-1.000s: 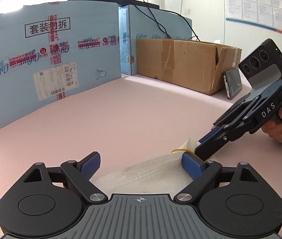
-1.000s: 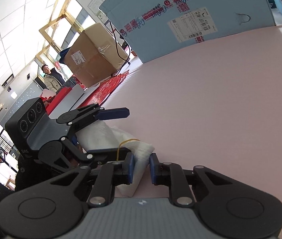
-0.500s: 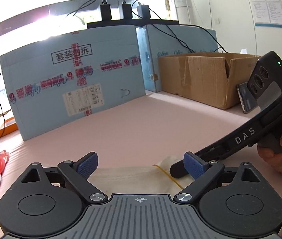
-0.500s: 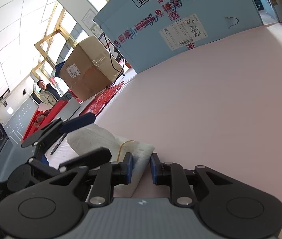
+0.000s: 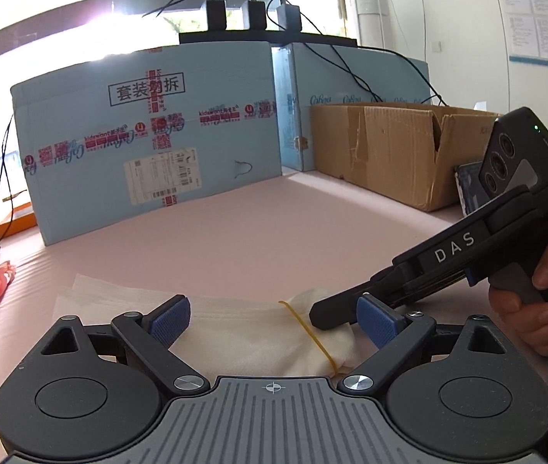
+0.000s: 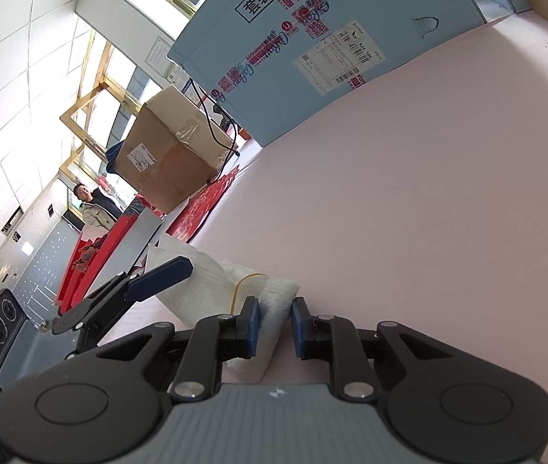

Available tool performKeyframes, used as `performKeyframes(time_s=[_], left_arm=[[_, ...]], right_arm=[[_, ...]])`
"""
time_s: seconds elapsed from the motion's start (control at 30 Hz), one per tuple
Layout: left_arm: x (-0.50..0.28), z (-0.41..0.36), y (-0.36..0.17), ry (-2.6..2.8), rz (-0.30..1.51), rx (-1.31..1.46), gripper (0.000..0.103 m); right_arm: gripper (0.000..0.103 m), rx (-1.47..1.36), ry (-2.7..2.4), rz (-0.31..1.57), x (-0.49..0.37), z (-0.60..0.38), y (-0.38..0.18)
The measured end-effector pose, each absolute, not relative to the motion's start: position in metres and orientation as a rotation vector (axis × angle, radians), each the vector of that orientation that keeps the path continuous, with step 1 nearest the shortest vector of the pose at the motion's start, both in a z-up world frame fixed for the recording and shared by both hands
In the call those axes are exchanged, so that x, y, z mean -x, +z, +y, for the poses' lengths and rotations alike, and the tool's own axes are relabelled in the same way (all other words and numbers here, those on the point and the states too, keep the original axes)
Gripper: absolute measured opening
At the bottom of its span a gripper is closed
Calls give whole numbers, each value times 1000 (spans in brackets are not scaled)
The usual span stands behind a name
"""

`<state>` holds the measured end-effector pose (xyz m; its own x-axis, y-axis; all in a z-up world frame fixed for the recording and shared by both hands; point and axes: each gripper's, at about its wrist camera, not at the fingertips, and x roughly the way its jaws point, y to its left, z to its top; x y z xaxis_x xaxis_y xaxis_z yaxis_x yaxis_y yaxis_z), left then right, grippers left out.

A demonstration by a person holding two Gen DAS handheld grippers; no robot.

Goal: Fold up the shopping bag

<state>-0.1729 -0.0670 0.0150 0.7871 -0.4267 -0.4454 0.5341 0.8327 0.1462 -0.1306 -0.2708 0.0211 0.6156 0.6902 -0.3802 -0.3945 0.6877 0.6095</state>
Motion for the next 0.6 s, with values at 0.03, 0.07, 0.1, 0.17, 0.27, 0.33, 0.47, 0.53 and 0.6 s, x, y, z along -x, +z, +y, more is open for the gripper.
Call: performKeyframes(time_s=[0.03,0.07,0.1,0.17,0.27,0.33,0.47,0.53,0.6], left_arm=[[173,-69,13,-509,421,-290,95],[174,-71,11,-493,429,-319,95],[175,-72,9,-477,435,-343,95],[176,-71,9,-456,440,-349,95],[175,-71,8,-418,452,-376,95],[174,-71,8,-393,461,-393,95],[175,-80,7,-358,465,-451,95],[175,-87,7,-335,462,-477,96],[174,-92,6,-308,459,-497,103]], right_arm=[[18,-520,662,642,130,-272,20],[17,-523,666,643,131,-273,20],[17,-519,666,642,132,-272,20],[16,-504,668,641,136,-271,20],[16,-497,678,643,135,-270,21],[16,-478,681,644,137,-268,23],[21,-378,656,637,134,-257,31],[22,-317,643,623,133,-249,34],[21,-269,629,605,133,-243,36]])
